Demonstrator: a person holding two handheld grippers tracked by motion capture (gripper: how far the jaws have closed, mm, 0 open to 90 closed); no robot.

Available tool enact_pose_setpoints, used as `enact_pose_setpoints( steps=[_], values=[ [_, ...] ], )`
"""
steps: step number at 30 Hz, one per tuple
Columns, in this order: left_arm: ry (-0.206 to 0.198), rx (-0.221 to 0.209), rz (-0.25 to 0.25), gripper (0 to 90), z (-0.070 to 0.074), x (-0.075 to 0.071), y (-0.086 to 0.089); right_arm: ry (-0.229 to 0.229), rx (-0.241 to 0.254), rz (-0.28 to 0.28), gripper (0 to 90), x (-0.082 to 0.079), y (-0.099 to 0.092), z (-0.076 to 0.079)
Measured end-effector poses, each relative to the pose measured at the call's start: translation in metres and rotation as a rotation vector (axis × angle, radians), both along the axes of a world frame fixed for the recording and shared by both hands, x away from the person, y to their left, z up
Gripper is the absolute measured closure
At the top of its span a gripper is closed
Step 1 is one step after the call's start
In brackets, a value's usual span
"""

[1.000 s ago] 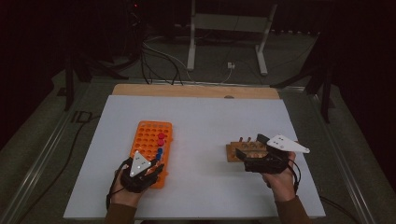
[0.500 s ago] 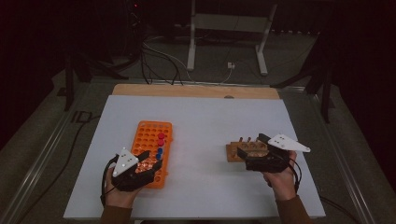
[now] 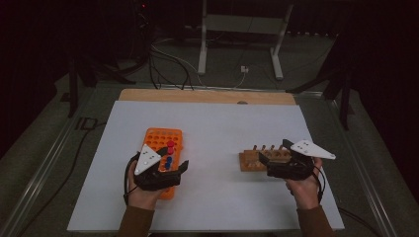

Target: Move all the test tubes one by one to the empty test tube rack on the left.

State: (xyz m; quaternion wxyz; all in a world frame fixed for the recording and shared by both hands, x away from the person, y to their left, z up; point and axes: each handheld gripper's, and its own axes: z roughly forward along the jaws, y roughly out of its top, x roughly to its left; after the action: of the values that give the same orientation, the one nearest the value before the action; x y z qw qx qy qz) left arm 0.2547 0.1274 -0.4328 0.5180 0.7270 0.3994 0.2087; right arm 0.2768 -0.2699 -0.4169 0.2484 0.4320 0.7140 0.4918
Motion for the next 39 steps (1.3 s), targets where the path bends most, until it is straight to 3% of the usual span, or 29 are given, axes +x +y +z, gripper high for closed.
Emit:
enact_pose_setpoints(
  steps=[11, 19, 25, 34, 39],
  values=[
    [0.006, 0.018, -0.027, 0.6, -0.002, 0.005, -0.021, 0.024, 0.035, -0.068, 15.8, 0.009, -0.029, -0.007],
    [0.003, 0.000, -0.037, 0.5, -0.003, 0.004, -0.021, 0.057, -0.030, -0.042, 40.8, 0.015, -0.022, -0.024],
    [-0.002, -0.006, -0.044, 0.5, -0.002, 0.003, -0.022, 0.079, -0.034, -0.034, 54.6, 0.019, -0.020, -0.033],
    [0.010, -0.004, -0.039, 0.5, -0.005, 0.004, -0.020, 0.097, -0.067, -0.030, 68.0, 0.021, -0.018, -0.041],
    [0.012, -0.003, -0.042, 0.5, -0.006, 0.004, -0.020, 0.093, -0.078, -0.026, 69.1, 0.023, -0.014, -0.045]
  ],
)
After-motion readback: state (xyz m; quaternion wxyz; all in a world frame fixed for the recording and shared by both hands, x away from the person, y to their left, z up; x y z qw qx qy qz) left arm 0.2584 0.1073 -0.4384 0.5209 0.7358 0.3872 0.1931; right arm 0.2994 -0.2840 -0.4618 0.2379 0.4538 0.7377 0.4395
